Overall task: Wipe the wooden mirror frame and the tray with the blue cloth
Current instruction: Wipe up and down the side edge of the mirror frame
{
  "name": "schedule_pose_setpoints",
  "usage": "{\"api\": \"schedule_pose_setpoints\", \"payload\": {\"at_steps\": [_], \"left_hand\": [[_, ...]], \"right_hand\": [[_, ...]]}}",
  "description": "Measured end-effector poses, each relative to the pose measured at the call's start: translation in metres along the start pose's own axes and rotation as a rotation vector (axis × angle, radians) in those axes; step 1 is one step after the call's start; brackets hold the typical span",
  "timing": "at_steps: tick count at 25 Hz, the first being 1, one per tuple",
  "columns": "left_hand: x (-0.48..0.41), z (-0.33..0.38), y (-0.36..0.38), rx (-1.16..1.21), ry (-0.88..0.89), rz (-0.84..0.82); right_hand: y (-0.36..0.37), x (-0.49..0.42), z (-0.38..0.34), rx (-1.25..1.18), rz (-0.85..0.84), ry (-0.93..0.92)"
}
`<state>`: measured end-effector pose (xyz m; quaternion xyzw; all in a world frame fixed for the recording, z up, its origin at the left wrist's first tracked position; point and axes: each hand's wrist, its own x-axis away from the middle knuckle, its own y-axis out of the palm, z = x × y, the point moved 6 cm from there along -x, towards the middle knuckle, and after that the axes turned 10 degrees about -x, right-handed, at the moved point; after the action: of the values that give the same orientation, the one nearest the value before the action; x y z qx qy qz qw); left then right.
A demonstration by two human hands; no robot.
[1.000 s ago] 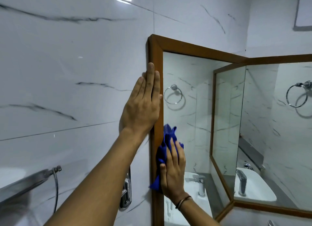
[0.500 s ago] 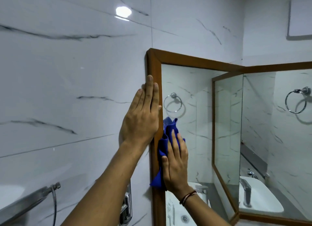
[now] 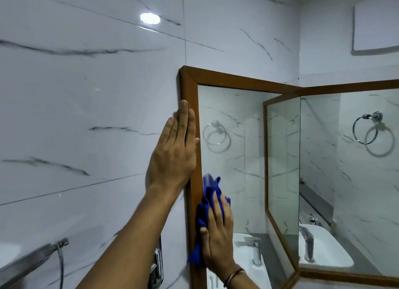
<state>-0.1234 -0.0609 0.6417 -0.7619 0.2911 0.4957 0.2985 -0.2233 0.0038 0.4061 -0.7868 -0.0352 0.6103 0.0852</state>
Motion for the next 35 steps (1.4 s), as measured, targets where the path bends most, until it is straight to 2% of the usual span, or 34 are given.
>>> {"api": "schedule_pose_setpoints", "payload": {"at_steps": [2,4,6,8,11,13,16,19,23,25,28,31,35], "left_hand": [[0.001,0.003,0.0,-0.03,0.009,0.007],[0.0,0.003,0.003,-0.041,0.03,0.029],[-0.001,0.001,0.006,-0.022,0.026,0.043],[0.0,0.002,0.009,-0.015,0.02,0.052],[-0.002,0.003,0.005,-0.056,0.022,0.026],[0.0,0.003,0.003,-0.045,0.015,0.008],[-0.001,0.002,0.005,-0.051,0.01,0.013],[0.001,0.005,0.006,-0.056,0.01,0.04],[0.002,0.004,0.005,-0.048,0.01,0.014],[0.002,0.003,0.005,-0.044,-0.004,0.007],[0.001,0.005,0.006,-0.066,0.005,0.005],[0.0,0.003,0.007,-0.05,-0.007,0.025],[0.005,0.004,0.007,-0.039,0.007,0.001]], "right_hand": [[-0.003,-0.006,0.003,0.001,0.01,-0.036],[-0.01,-0.055,-0.007,-0.025,0.054,-0.095],[-0.01,-0.088,-0.007,-0.03,0.122,-0.076],[0.0,-0.066,0.005,-0.025,0.141,-0.037],[0.013,0.029,0.013,0.017,0.031,0.007],[0.012,0.053,0.014,0.008,-0.025,0.027],[0.0,-0.027,0.001,-0.008,0.032,-0.065],[-0.006,-0.079,-0.003,-0.005,0.152,-0.056],[0.01,0.029,0.003,-0.001,0.015,0.021],[0.01,0.046,0.012,0.019,-0.041,0.024],[-0.001,-0.043,-0.001,-0.005,0.027,-0.094],[-0.006,-0.1,-0.006,-0.021,0.122,-0.068],[0.001,-0.009,-0.006,0.001,0.017,-0.046]]}}
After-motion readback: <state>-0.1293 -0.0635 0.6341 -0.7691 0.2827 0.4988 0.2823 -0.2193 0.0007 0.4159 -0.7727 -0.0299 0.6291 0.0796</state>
